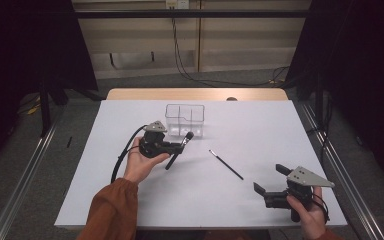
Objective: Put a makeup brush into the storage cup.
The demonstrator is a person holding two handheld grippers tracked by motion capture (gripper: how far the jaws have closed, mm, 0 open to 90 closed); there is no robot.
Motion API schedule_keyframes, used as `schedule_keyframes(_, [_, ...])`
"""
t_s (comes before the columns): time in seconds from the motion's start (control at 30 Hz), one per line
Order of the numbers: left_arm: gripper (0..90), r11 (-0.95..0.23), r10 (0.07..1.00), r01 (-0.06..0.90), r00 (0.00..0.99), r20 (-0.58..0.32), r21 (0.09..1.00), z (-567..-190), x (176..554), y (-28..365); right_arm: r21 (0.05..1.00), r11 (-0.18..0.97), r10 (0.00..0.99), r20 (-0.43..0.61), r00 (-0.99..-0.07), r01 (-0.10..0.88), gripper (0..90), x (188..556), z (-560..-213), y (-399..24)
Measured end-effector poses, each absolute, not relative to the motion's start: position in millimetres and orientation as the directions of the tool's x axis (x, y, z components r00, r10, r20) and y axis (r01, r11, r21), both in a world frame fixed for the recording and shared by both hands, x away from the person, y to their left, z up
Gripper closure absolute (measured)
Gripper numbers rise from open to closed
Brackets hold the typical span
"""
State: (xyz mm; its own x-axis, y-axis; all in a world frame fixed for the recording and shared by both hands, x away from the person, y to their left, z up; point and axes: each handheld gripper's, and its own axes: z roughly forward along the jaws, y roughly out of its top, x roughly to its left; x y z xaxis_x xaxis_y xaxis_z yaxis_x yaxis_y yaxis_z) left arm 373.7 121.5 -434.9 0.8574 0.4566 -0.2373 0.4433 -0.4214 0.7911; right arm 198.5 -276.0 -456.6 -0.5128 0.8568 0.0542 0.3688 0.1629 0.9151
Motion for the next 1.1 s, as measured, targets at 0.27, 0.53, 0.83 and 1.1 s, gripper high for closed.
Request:
schedule_keyframes(0.27, [78.9, -0.344, 0.479, 0.419, 0.848, -0.227, 0.84, -439.0, 369.0, 127.6, 0.915, 0.162, 0.857, 0.054, -0.512, 0.368, 0.0, 198.0, -456.3, -276.1])
schedule_keyframes(0.53, [78.9, -0.248, 0.485, 0.378, 0.846, -0.224, 0.892, -432.3, 363.6, 130.3, 0.915, 0.163, 0.858, 0.053, -0.511, 0.369, 0.0, 198.1, -456.4, -276.2])
schedule_keyframes(0.83, [78.9, -0.204, 0.454, 0.329, 0.866, -0.209, 0.922, -426.4, 360.3, 127.0, 0.919, 0.157, 0.86, 0.053, -0.507, 0.361, 0.0, 197.9, -456.3, -276.0])
schedule_keyframes(1.1, [78.9, -0.175, 0.474, 0.301, 0.86, -0.187, 0.938, -416.6, 360.5, 128.5, 0.925, 0.14, 0.863, 0.061, -0.502, 0.353, 0.0, 197.6, -456.4, -275.1])
